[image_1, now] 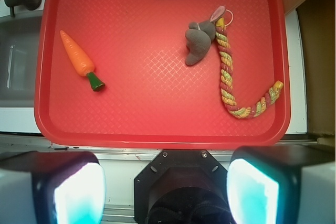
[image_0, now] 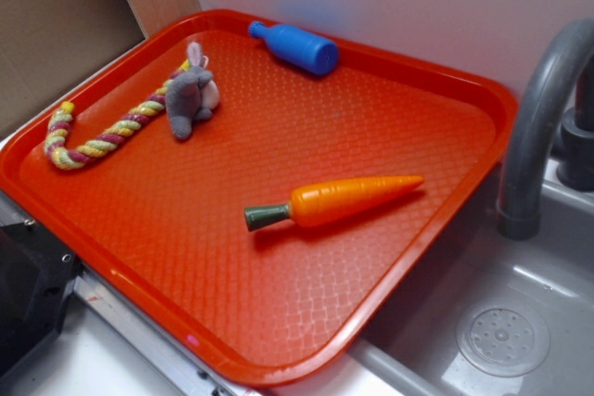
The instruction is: Grab the carrot.
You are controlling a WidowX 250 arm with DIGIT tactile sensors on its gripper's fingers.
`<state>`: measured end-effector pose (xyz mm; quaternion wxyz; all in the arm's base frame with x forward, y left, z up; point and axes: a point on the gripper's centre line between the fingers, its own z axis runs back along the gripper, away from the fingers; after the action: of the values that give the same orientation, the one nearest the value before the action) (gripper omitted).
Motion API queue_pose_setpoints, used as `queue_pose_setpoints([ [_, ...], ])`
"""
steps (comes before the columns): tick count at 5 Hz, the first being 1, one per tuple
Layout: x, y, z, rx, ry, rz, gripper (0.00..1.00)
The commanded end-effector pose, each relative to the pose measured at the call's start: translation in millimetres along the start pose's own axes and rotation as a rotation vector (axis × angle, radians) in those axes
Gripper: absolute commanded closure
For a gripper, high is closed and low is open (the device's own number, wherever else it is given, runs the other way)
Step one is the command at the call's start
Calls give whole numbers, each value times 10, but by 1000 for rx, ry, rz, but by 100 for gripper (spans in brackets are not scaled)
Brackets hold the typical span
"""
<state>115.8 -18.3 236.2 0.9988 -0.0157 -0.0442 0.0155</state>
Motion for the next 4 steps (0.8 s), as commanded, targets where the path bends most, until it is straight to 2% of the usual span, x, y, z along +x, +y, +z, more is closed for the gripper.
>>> queue_pose_setpoints([
  [1, 0, 0, 0, 0, 0, 0, 0],
  [3, 514, -357, -402, -103, -119, -69, 0],
  [4, 758, -593, -664, -120, -148, -178, 0],
])
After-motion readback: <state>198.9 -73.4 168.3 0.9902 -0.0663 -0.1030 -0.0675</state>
